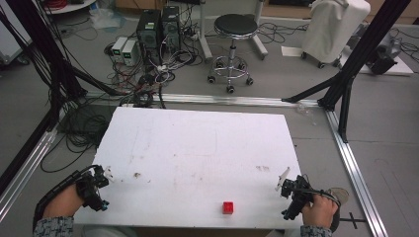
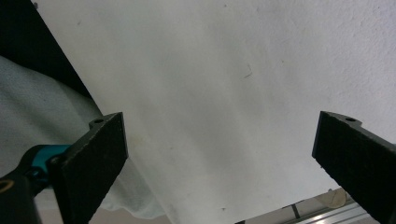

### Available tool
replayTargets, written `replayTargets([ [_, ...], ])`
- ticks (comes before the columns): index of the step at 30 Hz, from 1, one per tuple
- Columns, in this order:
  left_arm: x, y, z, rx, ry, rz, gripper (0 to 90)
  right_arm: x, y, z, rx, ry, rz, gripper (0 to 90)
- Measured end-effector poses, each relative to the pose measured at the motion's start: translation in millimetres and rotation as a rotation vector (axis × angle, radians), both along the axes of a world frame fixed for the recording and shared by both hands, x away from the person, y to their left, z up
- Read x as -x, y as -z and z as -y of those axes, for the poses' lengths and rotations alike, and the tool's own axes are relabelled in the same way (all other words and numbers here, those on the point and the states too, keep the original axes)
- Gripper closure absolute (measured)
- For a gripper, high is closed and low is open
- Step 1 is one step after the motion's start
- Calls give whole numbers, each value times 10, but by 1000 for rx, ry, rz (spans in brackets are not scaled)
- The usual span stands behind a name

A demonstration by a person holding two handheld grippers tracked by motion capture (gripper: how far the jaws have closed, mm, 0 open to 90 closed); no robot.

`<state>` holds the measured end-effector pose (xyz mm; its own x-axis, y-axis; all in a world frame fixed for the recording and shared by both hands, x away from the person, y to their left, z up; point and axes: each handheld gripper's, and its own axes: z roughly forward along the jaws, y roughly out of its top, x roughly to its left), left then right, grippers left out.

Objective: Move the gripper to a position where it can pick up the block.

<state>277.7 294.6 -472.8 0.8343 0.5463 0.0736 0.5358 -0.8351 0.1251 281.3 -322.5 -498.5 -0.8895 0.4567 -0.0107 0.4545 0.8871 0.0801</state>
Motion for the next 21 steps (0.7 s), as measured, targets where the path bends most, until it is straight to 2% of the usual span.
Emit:
replayTargets([
  [21,3,4,7,5,-3,-3,233,-1,-37,-3,2,0,6,26],
])
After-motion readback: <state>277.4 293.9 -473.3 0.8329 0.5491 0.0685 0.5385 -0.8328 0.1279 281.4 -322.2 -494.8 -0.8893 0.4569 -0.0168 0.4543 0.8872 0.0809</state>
